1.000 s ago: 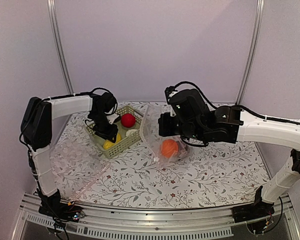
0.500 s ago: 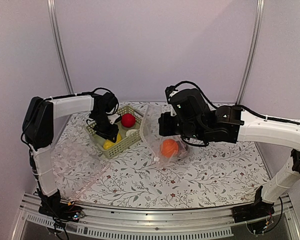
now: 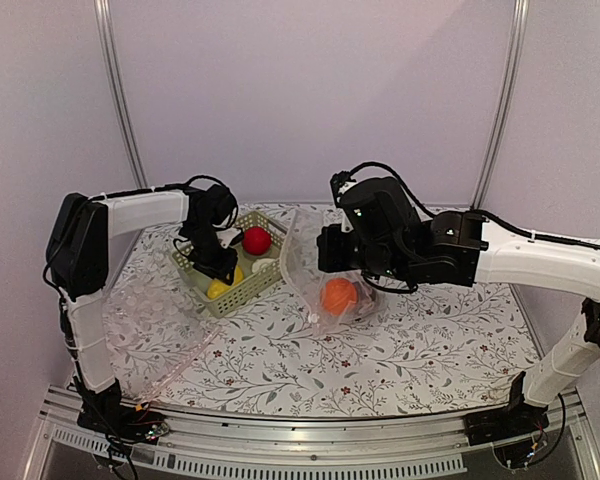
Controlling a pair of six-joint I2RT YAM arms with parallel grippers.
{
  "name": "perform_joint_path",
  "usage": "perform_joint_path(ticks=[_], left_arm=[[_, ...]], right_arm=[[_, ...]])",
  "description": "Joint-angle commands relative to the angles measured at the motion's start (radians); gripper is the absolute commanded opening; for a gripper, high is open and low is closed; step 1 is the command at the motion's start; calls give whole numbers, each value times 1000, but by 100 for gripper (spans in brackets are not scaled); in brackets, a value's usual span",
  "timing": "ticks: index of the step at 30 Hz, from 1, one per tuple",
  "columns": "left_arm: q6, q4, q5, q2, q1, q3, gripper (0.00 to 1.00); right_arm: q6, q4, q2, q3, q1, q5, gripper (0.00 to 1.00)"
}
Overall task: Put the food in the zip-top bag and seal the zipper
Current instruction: Pick up the fake fruit from the bin.
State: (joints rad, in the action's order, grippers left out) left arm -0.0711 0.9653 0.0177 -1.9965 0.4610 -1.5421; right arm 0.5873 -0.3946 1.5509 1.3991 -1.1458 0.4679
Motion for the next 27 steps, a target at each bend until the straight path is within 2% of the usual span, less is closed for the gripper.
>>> perform_joint_path(ticks=[1, 6, 21, 24, 27], left_arm=[[1, 18, 23, -17, 10, -9, 42], [-2, 6, 13, 19, 4, -5, 38], [-39, -206, 104, 331, -39, 114, 34], [-27, -253, 189, 408, -39, 145, 34], [-17, -309, 349, 483, -32, 169, 34]], right_arm=[[8, 7, -25, -9, -7, 16, 0], [8, 8, -25, -9, -7, 17, 0], [15, 6, -13, 3, -6, 12, 0], [17, 5, -7, 7, -7, 11, 0], [17, 6, 1, 13, -7, 11, 0]])
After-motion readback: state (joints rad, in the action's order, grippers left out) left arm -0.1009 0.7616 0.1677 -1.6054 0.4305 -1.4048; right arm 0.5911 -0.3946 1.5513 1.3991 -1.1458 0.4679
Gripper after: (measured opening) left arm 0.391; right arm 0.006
